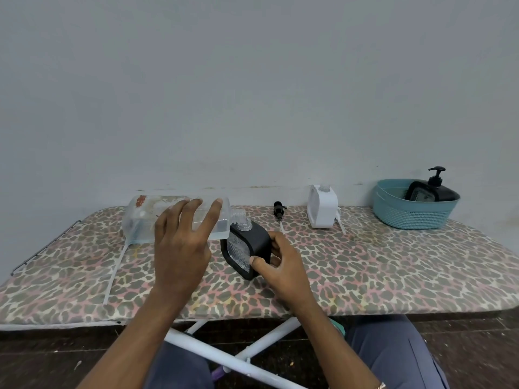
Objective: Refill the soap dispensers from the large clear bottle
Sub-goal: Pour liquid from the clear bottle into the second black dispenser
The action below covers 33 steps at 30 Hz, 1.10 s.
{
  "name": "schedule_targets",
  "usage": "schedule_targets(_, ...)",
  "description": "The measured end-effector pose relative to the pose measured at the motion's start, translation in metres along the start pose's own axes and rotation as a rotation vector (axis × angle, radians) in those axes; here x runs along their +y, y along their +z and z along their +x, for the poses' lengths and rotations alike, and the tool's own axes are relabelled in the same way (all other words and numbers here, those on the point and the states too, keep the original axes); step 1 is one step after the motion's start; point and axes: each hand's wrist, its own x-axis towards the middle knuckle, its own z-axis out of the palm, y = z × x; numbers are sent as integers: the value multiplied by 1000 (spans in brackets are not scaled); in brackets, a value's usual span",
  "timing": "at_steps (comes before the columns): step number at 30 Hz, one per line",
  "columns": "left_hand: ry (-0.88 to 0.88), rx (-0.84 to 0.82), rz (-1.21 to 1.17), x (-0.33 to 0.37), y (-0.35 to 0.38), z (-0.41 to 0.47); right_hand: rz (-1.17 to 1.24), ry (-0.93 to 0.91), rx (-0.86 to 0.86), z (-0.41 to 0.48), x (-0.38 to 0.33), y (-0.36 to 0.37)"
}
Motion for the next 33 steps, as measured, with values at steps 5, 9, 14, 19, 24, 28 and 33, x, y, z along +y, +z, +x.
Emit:
schedule_targets(5,3,7,4,1,1,0,-1,-3,1,0,0,0)
schedule_targets(9,6,12,6,1,0,0,-1,-7,0,0,0,0)
schedule_targets(14,3,11,1,1,0,0,-6,-4,1,0,0,0)
schedule_targets(19,9,15,4,0,1,0,-4,2,-1,0,1,0)
schedule_targets(24,9,18,-3,1,0,0,1,6,0,0,1,0)
schedule_targets(28,8,9,1,0,0,0,1,6,-1,0,1,0)
schedule_targets(33,10,9,-4,0,1,0,-4,-3,1,-1,0,0)
